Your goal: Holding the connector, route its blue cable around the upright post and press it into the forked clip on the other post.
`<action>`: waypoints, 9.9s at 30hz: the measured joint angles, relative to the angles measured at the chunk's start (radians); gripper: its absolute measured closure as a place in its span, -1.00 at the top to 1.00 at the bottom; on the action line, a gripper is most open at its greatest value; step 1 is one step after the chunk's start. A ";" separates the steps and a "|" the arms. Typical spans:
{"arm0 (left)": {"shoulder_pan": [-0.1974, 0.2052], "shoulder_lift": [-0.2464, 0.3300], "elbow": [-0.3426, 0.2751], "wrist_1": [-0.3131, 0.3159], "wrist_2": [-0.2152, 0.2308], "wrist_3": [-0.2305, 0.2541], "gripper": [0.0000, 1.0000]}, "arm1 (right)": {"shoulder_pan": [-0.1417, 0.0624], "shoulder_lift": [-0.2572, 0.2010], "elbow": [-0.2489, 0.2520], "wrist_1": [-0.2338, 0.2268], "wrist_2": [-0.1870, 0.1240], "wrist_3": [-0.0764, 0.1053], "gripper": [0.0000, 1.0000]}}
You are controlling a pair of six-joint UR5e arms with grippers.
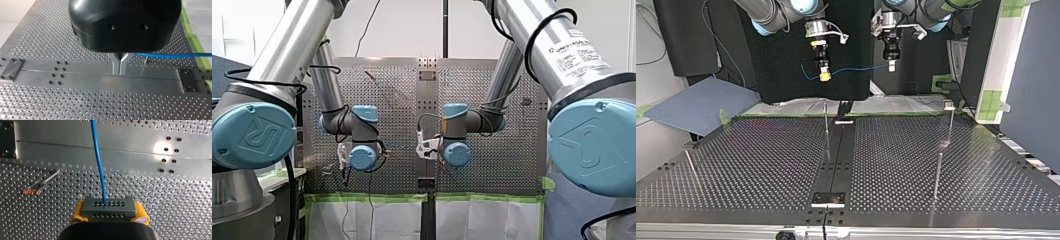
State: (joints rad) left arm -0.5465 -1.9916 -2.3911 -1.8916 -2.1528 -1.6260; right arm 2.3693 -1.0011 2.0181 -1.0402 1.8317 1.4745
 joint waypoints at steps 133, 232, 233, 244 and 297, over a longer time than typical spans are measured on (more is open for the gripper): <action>0.026 -0.002 0.064 -0.104 0.043 0.098 -0.92 | -0.035 0.157 -0.075 0.153 0.080 0.058 -1.00; 0.481 0.439 0.688 -0.814 0.156 -0.111 -0.77 | -0.049 -0.113 -0.839 0.718 -0.299 0.124 -1.00; 0.488 0.431 0.689 -0.814 0.164 -0.114 -0.77 | -0.050 -0.111 -0.842 0.714 -0.299 0.124 -1.00; 0.565 0.364 0.692 -0.803 0.254 -0.126 -0.77 | -0.055 -0.073 -0.848 0.692 -0.299 0.127 -1.00; 0.563 0.173 0.630 -0.738 0.513 -0.266 0.87 | -0.066 0.062 -0.694 0.670 -0.255 0.097 -1.00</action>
State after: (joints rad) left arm 0.0163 -1.8183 -1.7606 -2.6300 -1.6402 -1.8924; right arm 2.3031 -0.9395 1.3239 -0.3698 1.5764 1.5717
